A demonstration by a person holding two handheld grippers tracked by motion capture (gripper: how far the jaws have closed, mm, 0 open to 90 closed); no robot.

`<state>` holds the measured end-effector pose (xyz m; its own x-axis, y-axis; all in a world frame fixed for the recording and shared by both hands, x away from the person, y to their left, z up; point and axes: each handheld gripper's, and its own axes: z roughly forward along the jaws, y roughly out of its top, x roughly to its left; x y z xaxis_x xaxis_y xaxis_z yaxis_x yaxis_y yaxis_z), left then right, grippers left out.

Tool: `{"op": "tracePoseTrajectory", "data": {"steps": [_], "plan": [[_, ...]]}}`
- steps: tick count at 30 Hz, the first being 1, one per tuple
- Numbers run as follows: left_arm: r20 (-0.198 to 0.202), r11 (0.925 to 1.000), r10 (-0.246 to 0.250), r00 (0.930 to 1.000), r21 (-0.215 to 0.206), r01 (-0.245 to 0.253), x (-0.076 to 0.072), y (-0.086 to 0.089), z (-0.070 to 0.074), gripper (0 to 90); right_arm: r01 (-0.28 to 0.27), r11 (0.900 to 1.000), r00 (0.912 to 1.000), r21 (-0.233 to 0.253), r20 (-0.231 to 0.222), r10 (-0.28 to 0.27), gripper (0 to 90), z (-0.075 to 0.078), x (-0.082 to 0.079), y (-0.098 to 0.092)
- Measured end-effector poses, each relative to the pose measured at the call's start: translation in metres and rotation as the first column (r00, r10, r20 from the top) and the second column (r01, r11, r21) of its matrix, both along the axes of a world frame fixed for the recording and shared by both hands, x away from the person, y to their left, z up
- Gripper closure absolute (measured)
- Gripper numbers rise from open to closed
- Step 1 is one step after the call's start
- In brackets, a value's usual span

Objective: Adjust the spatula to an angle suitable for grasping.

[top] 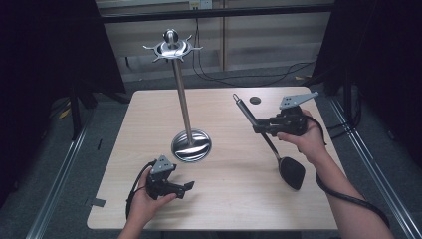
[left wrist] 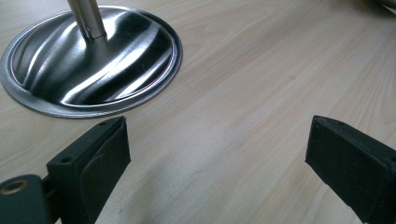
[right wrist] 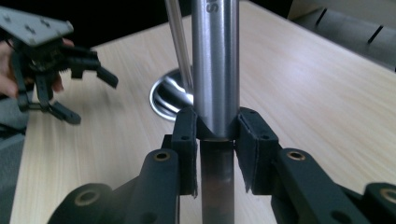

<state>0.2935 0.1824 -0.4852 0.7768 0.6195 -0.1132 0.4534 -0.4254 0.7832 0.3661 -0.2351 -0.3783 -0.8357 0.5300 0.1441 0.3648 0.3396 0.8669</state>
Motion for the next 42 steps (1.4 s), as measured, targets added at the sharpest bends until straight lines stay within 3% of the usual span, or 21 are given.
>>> {"op": "tracePoseTrajectory", "data": {"steps": [2,5,8,12,17,24,31,32,35,42], "plan": [[0.005,1.0,-0.007,1.0,0.003,0.007,0.0,0.001,0.0,6.2,0.009,1.0,0.9999,0.016,0.013,-0.01,70.6,0.001,-0.001,-0.002],[0.006,1.0,0.001,1.0,-0.002,-0.001,0.0,0.0,0.001,6.2,0.005,0.997,0.9995,0.078,0.032,-0.008,70.7,0.006,-0.004,-0.008],[0.006,1.0,0.003,1.0,-0.005,-0.003,0.0,0.0,0.001,6.2,0.011,0.995,0.999,0.101,0.042,-0.015,70.7,0.008,-0.006,-0.01],[0.002,1.0,0.0,1.0,0.0,0.0,0.0,0.0,0.0,6.2,0.001,0.987,0.998,0.162,0.063,-0.012,70.8,0.014,-0.009,-0.014],[-0.002,1.0,0.001,1.0,-0.001,-0.001,0.0,-0.002,-0.001,6.2,0.0,0.982,0.9971,0.189,0.074,-0.014,70.8,0.019,-0.011,-0.015],[0.001,1.0,-0.001,1.0,0.0,0.001,0.0,-0.001,-0.001,6.2,-0.016,0.963,0.9966,0.27,0.082,-0.007,70.8,0.025,-0.011,-0.016],[0.001,1.0,-0.003,1.0,-0.007,0.003,0.0,-0.002,-0.001,6.2,-0.032,0.959,0.9961,0.282,0.088,0.007,70.8,0.03,-0.008,-0.01],[0.001,1.0,-0.001,1.0,-0.006,0.001,0.0,-0.002,-0.001,6.2,-0.034,0.953,0.9957,0.301,0.092,0.007,70.8,0.032,-0.007,-0.008],[0.0,0.9999,0.0,1.0,-0.013,0.0,0.0,-0.001,-0.001,6.2,-0.034,0.95,0.9956,0.31,0.093,0.005,70.8,0.034,-0.006,-0.006],[-0.002,0.9997,0.007,1.0,-0.025,-0.007,0.0,-0.001,0.001,6.2,-0.053,0.95,0.9946,0.306,0.102,0.022,70.8,0.037,-0.004,0.006]]}}
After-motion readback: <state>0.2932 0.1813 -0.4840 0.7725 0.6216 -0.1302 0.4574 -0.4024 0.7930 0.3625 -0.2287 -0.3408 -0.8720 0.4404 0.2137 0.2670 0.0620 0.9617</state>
